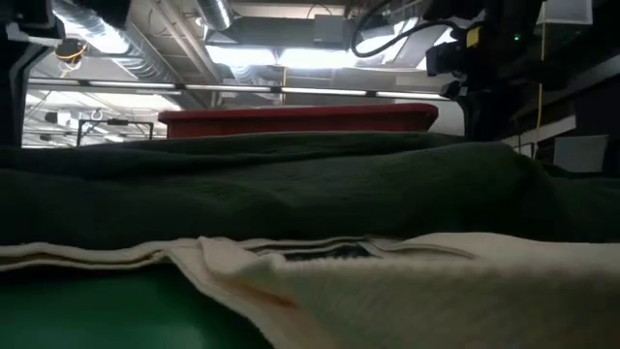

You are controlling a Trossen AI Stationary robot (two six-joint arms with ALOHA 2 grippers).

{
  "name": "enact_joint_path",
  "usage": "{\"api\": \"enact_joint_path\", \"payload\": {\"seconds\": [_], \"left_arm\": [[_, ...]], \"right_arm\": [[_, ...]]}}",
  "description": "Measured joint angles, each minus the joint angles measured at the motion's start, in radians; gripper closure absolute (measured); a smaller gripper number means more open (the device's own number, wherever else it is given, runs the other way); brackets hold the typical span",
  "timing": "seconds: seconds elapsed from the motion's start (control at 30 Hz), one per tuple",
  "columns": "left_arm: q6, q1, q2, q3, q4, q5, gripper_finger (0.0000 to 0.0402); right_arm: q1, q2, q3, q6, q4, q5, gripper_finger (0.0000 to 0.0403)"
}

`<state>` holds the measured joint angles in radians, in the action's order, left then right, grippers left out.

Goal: Fold Laundry from Bin
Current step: Fold the green shirt

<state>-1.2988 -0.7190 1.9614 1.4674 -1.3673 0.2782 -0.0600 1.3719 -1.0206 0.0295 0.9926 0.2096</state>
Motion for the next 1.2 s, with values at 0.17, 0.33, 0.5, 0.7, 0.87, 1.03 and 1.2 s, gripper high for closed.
{"api": "enact_joint_path", "payload": {"seconds": [0.17, 0.33, 0.5, 0.7, 0.87, 1.03, 1.2], "left_arm": [[0.026, 0.006, 0.000, -0.033, -0.002, 0.001, 0.0401], [0.025, 0.013, 0.000, -0.060, -0.002, 0.000, 0.0400], [0.024, 0.027, 0.000, -0.070, -0.004, 0.028, 0.0370], [0.023, 0.061, -0.001, -0.069, -0.023, 0.045, 0.0314], [-0.001, 0.090, 0.000, -0.020, -0.157, 0.053, 0.0297], [0.073, 0.092, -0.001, 0.055, -0.202, 0.067, 0.0299], [0.151, 0.091, -0.001, 0.128, -0.157, 0.035, 0.0300]], "right_arm": [[0.002, 0.008, 0.000, 0.007, -0.031, 0.021, 0.0373], [0.002, 0.009, 0.000, 0.032, -0.044, 0.059, 0.0341], [0.002, 0.009, 0.000, 0.032, -0.046, 0.132, 0.0299], [0.002, 0.009, 0.000, 0.031, -0.046, 0.187, 0.0250], [0.002, 0.008, -0.045, 0.025, 0.009, 0.173, 0.0240], [0.002, 0.007, -0.128, -0.098, 0.085, 0.049, 0.0240], [-0.006, 0.007, -0.158, -0.209, 0.088, -0.205, 0.0240]]}}
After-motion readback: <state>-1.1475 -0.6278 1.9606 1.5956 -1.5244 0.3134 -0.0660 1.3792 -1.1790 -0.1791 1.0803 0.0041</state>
